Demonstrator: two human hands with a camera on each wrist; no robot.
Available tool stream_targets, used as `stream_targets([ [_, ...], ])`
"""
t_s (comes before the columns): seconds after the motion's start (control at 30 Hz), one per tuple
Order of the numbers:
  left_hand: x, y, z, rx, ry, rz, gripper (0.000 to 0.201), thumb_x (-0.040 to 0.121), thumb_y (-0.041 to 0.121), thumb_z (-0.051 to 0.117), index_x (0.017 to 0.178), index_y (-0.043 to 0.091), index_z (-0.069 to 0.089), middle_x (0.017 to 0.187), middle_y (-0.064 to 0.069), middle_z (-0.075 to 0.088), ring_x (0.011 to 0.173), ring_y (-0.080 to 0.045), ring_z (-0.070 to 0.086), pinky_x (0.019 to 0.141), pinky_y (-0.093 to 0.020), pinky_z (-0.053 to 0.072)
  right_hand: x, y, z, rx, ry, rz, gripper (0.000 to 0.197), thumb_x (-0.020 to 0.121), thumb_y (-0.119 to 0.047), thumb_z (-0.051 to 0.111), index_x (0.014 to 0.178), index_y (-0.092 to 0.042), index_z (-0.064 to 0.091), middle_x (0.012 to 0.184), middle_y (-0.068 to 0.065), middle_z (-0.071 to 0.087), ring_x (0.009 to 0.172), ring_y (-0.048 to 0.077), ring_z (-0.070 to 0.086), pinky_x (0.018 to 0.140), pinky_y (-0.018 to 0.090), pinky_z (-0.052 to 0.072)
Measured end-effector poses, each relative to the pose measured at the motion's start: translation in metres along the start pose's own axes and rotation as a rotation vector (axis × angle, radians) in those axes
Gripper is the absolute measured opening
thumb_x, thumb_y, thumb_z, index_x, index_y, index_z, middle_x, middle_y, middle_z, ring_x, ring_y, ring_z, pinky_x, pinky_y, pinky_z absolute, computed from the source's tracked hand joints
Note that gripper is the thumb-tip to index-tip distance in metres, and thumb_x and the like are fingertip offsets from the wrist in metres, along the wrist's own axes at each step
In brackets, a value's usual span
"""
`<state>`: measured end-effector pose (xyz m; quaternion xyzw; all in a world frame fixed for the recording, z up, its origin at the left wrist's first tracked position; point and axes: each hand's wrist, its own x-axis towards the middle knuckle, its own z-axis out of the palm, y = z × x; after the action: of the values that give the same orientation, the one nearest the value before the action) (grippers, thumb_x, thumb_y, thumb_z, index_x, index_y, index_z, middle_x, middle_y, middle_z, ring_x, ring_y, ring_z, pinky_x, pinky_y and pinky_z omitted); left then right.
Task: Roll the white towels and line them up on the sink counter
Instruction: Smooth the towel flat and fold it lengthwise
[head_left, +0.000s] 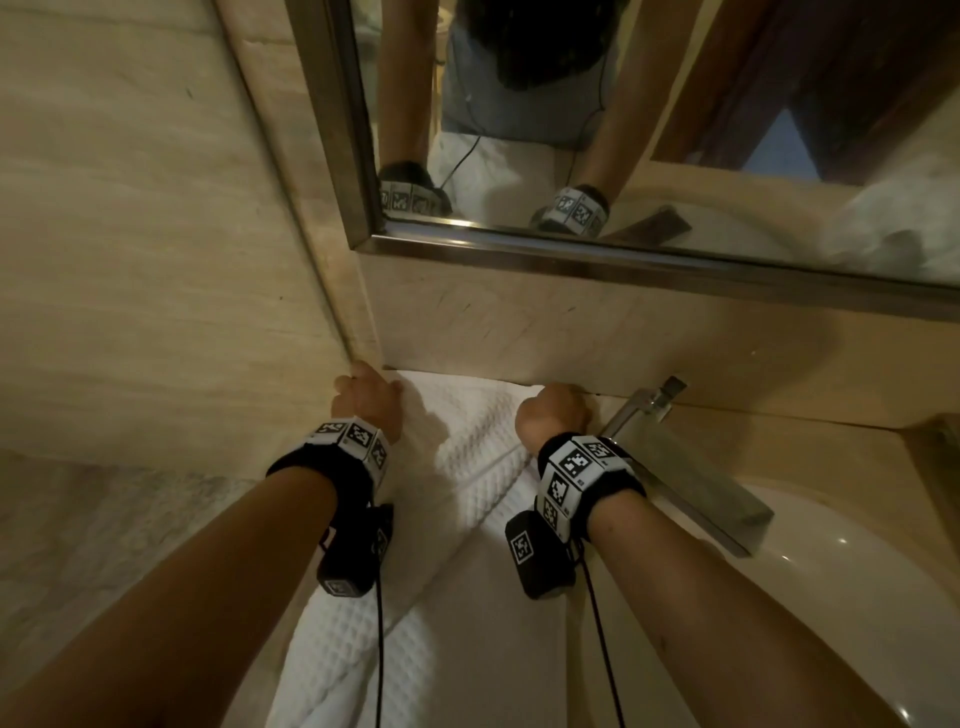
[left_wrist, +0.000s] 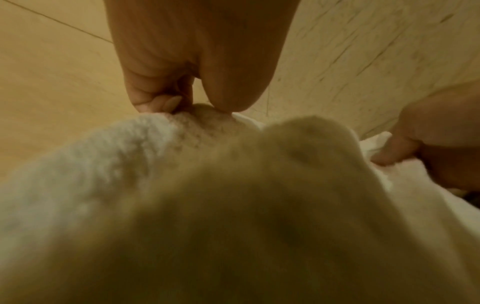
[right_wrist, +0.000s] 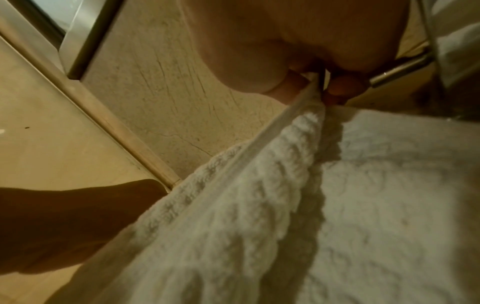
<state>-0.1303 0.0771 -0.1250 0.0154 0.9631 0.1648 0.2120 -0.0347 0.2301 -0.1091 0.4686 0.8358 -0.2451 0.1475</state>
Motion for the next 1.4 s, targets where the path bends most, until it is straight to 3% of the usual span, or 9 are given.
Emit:
stream_targets([
  [0.17, 0.007, -0.002, -0.02, 0.162, -0.122, 0.196, 0.035, 0.101, 0.021, 0.032, 0.134, 0.009, 0.035, 0.126, -0.025, 0.055, 0.114, -0.038, 0.055, 0.089, -0.039, 0.043, -0.001, -0.003, 0.002, -0.253, 0.005, 0.003, 0.038, 0.101, -0.017, 0.042, 0.131, 0.007, 0.045, 0.14, 0.023, 0.045, 0.13, 0.035, 0.043, 0.108, 0.038, 0.036],
  [0.37, -0.006, 0.006, -0.023, 0.166, 0.083, 0.216, 0.029, 0.1, 0.015, 0.028, 0.127, 0.008, 0.037, 0.124, -0.024, 0.052, 0.11, -0.041, 0.056, 0.086, -0.044, 0.044, 0.008, -0.002, 0.006, -0.539, 0.053, -0.016, 0.046, 0.103, -0.022, 0.039, 0.142, 0.002, 0.034, 0.148, 0.024, 0.033, 0.138, 0.037, 0.031, 0.113, 0.046, 0.023],
  [0.63, -0.001, -0.004, -0.013, 0.093, 0.087, 0.1, 0.045, 0.101, 0.025, 0.037, 0.139, 0.004, 0.026, 0.132, -0.021, 0.044, 0.114, -0.041, 0.054, 0.086, -0.044, 0.043, 0.04, 0.002, 0.041, -0.394, 0.141, 0.052, 0.06, 0.098, -0.025, 0.043, 0.144, 0.009, 0.027, 0.149, 0.03, 0.027, 0.138, 0.045, 0.026, 0.115, 0.057, 0.018],
  [0.73, -0.01, -0.005, -0.018, 0.141, 0.107, 0.27, 0.043, 0.098, 0.03, 0.043, 0.13, 0.003, 0.035, 0.122, -0.021, 0.055, 0.108, -0.039, 0.058, 0.081, -0.041, 0.045, 0.033, 0.004, 0.04, -0.356, 0.178, 0.034, 0.053, 0.099, -0.016, 0.04, 0.14, 0.014, 0.025, 0.146, 0.031, 0.028, 0.137, 0.046, 0.026, 0.115, 0.055, 0.017],
  [0.87, -0.03, -0.006, -0.018, 0.035, -0.176, 0.398, 0.027, 0.084, 0.04, 0.065, 0.092, 0.015, 0.059, 0.093, -0.005, 0.065, 0.091, -0.024, 0.061, 0.074, -0.029, 0.046, 0.021, 0.008, 0.04, -0.227, 0.34, -0.006, 0.037, 0.092, -0.007, 0.041, 0.123, 0.012, 0.035, 0.129, 0.03, 0.039, 0.124, 0.045, 0.037, 0.111, 0.049, 0.024],
  [1.0, -0.045, -0.006, -0.015, 0.097, -0.361, 0.411, 0.032, 0.079, 0.034, 0.073, 0.102, 0.013, 0.067, 0.099, -0.003, 0.064, 0.097, -0.02, 0.061, 0.075, -0.024, 0.046, -0.006, 0.003, 0.028, -0.036, 0.512, -0.097, 0.038, 0.085, -0.001, 0.051, 0.121, 0.004, 0.041, 0.127, 0.031, 0.039, 0.119, 0.044, 0.038, 0.104, 0.05, 0.032],
  [1.1, -0.058, -0.008, -0.018, 0.115, -0.326, 0.431, 0.031, 0.089, 0.025, 0.061, 0.116, 0.01, 0.064, 0.118, -0.006, 0.061, 0.11, -0.023, 0.057, 0.088, -0.027, 0.042, -0.057, -0.001, 0.022, 0.075, 0.336, -0.402, 0.036, 0.085, -0.01, 0.053, 0.119, -0.009, 0.042, 0.122, 0.023, 0.046, 0.114, 0.04, 0.044, 0.094, 0.045, 0.039],
  [1.23, -0.086, -0.019, -0.024, 0.094, -0.309, 0.427, 0.029, 0.093, 0.016, 0.051, 0.118, 0.006, 0.063, 0.125, -0.012, 0.06, 0.114, -0.028, 0.055, 0.097, -0.035, 0.043, -0.115, 0.01, 0.044, 0.208, -0.369, -0.574, 0.041, 0.092, -0.012, 0.045, 0.133, -0.016, 0.041, 0.12, 0.013, 0.056, 0.107, 0.03, 0.056, 0.084, 0.032, 0.045],
  [1.4, -0.121, -0.061, -0.024, -0.126, -0.025, 0.284, 0.026, 0.083, 0.006, 0.054, 0.108, 0.01, 0.05, 0.103, -0.012, 0.06, 0.099, -0.031, 0.057, 0.077, -0.031, 0.043, -0.124, 0.031, 0.069, 0.279, -0.37, -0.593, 0.061, 0.082, -0.013, 0.062, 0.136, -0.027, 0.036, 0.131, 0.009, 0.034, 0.111, 0.026, 0.051, 0.098, 0.032, 0.045],
])
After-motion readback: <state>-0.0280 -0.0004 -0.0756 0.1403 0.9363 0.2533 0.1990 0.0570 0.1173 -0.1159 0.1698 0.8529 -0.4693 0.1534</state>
